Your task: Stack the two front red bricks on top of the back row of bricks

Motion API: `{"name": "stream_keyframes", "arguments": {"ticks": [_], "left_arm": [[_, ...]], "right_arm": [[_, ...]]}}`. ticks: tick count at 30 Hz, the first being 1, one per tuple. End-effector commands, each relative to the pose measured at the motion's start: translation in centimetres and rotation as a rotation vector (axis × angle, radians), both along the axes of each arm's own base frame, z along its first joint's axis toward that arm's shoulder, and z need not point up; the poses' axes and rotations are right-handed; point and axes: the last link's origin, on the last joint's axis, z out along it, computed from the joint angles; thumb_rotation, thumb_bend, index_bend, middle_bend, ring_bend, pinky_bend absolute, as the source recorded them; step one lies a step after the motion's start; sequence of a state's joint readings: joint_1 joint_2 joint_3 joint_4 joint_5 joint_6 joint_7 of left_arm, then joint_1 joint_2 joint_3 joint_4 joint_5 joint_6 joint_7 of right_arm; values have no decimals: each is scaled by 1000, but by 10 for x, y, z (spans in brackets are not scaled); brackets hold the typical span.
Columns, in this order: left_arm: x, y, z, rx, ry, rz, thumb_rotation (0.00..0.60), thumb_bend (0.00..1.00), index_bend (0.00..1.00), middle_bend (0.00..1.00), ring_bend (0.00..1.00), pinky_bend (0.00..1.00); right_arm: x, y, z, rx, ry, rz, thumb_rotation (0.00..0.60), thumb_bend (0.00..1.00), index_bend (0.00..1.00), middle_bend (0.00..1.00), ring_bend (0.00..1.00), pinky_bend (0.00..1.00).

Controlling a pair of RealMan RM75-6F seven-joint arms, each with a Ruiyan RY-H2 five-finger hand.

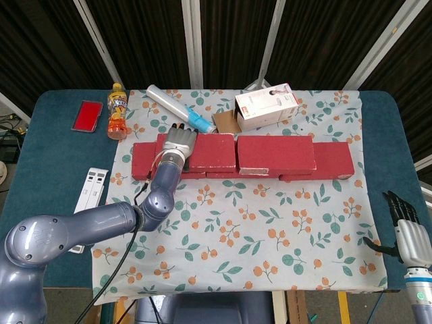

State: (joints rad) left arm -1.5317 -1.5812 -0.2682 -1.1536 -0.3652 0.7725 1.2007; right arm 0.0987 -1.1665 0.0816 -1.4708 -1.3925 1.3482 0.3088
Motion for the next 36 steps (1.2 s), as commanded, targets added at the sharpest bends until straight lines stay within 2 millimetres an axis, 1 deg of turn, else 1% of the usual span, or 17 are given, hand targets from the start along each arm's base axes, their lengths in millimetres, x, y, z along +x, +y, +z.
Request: {"name": "stream_keyframes", "arguments": {"ticks": [1,14,26,36], "left_arm": [[2,1,-1,8,8,-1,600,92,397,360,0,38],[8,0,-14,-5,10,-15,600,92,398,359,0,38],[13,0,-19,3,3,0,600,92,398,358,0,41],[14,0,-20,1,7,5,600,92,348,330,0,41]], "right_arm": [[0,0,0,-1,-1,-1,600,209,0,0,0,0],[-1,0,2,-6,-1,-4,600,209,0,0,0,0],[-2,0,2,-6,-5,-6,600,210,0,0,0,0],[-2,-1,3,-9,-8,-7,600,209,0,0,0,0]]}}
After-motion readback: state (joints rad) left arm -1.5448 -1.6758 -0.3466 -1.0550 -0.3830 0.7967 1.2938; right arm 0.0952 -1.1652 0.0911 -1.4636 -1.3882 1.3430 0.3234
